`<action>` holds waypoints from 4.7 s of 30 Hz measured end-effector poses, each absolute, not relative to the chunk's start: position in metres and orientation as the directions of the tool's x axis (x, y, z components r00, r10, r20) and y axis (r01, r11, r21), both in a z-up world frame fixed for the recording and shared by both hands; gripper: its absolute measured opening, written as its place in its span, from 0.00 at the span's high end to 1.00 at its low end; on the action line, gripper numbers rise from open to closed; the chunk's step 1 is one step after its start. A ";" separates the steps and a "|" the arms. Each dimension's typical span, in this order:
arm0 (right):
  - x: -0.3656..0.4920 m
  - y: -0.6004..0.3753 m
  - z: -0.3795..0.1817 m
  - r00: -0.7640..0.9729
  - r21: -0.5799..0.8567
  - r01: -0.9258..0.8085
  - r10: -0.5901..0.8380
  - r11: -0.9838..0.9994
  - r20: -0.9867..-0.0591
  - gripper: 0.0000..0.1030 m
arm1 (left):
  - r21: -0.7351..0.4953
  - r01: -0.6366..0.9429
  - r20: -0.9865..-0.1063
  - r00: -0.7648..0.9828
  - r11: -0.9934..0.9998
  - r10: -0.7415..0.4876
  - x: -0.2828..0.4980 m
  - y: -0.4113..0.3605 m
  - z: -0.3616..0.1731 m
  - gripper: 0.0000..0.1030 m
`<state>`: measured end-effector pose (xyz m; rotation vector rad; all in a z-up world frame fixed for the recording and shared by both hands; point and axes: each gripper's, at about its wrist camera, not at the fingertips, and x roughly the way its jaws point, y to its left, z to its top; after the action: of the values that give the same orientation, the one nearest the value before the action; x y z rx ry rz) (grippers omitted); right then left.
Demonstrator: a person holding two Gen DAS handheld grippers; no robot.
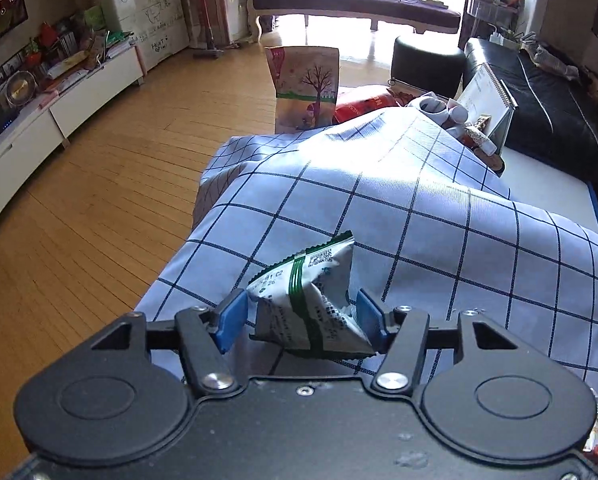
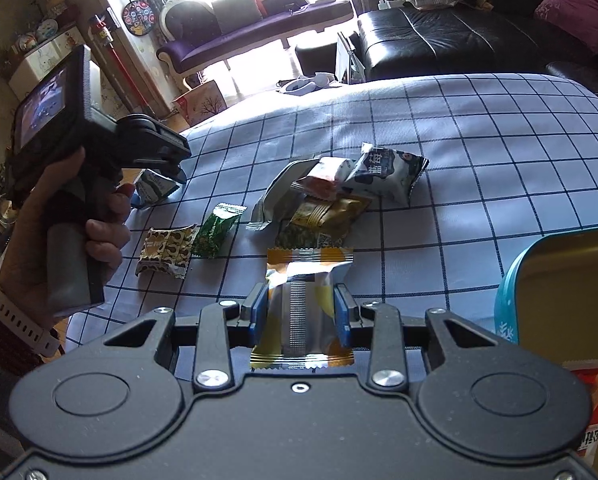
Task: Organize snacks
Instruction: 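Grasp the white green-striped packet with the left tool while the right tool holds the silver packet, then carry both held packets over the olive-gold tray, then open both tools to drop the packets into the tray, then withdraw both open tools from the tray back to the snack pile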
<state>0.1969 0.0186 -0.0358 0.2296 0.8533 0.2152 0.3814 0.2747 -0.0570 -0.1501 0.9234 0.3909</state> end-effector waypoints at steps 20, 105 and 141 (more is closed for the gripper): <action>0.195 0.017 -0.034 0.644 0.279 -0.076 0.260 0.957 -0.719 0.57 | -0.043 -0.285 -0.859 0.501 0.957 0.111 0.287 0.224 -0.010 0.53; 0.094 -0.239 -0.018 0.713 0.249 0.499 -0.231 0.830 -0.662 0.54 | -0.162 0.276 -0.856 0.439 0.947 -0.274 0.180 -0.072 -0.026 0.52; 0.113 -0.219 -0.023 0.710 0.283 0.489 -0.188 0.825 -0.678 0.54 | -0.122 0.242 -0.831 0.505 0.962 -0.233 0.183 -0.041 -0.013 0.50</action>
<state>0.1130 -0.2195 -0.0230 0.4715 0.6846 -0.3912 0.1834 -0.0412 -0.0132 0.0106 1.0012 -0.2865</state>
